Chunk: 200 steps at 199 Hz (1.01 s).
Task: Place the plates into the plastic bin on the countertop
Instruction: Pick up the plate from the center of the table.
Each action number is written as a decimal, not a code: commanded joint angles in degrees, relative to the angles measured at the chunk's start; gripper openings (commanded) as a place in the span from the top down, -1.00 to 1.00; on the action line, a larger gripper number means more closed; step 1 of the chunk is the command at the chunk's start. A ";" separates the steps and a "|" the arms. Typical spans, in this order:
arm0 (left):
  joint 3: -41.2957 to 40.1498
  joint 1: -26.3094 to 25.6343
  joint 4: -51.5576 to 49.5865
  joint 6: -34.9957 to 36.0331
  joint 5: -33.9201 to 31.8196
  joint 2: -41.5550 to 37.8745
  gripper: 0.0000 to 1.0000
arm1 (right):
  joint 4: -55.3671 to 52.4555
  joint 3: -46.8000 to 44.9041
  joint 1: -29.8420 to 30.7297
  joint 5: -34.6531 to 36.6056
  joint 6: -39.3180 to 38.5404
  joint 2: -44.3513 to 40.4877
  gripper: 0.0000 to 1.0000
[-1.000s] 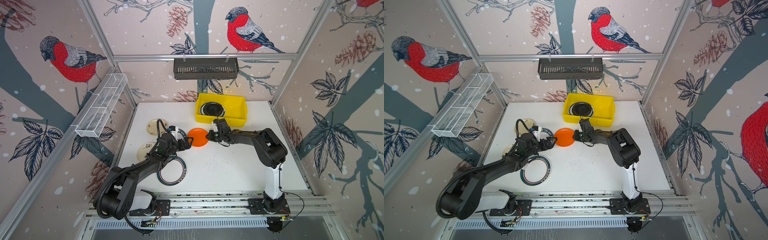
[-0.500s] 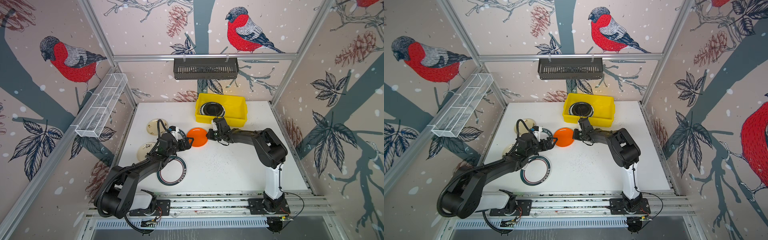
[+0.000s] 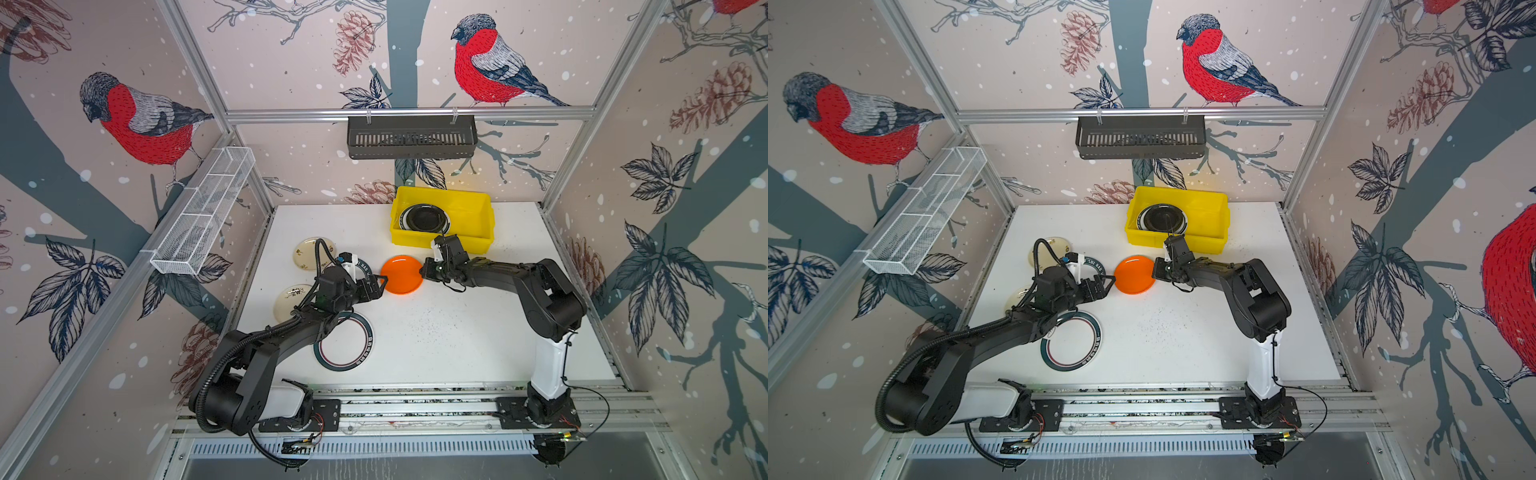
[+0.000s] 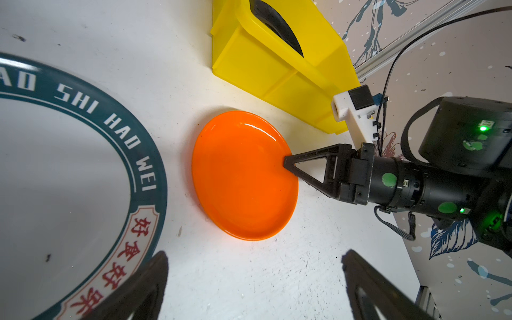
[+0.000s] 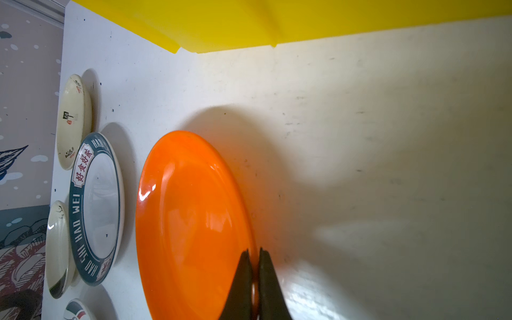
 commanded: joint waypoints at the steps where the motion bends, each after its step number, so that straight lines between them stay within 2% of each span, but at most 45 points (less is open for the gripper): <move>1: -0.16 -0.04 2.64 0.17 -0.35 -0.14 -0.95 | 0.99 -0.93 0.11 -0.89 -0.53 -2.39 1.00; 63: 0.16 -0.04 2.02 0.47 -0.91 -1.88 -0.95 | -2.01 -5.27 -0.23 3.70 -2.24 -12.37 1.00; 98: 0.62 -0.04 0.86 0.15 -0.52 -6.07 -0.94 | -3.37 -4.80 -0.90 5.08 -3.09 -15.68 1.00; 135: 0.48 -0.04 -0.07 0.15 -1.55 -10.78 -0.95 | -3.33 -1.86 -2.61 3.38 -3.76 -17.02 1.00; 200: -0.46 -0.12 0.00 -0.21 -1.44 -12.65 -0.95 | 0.80 3.35 -9.10 2.66 -3.03 -15.32 1.00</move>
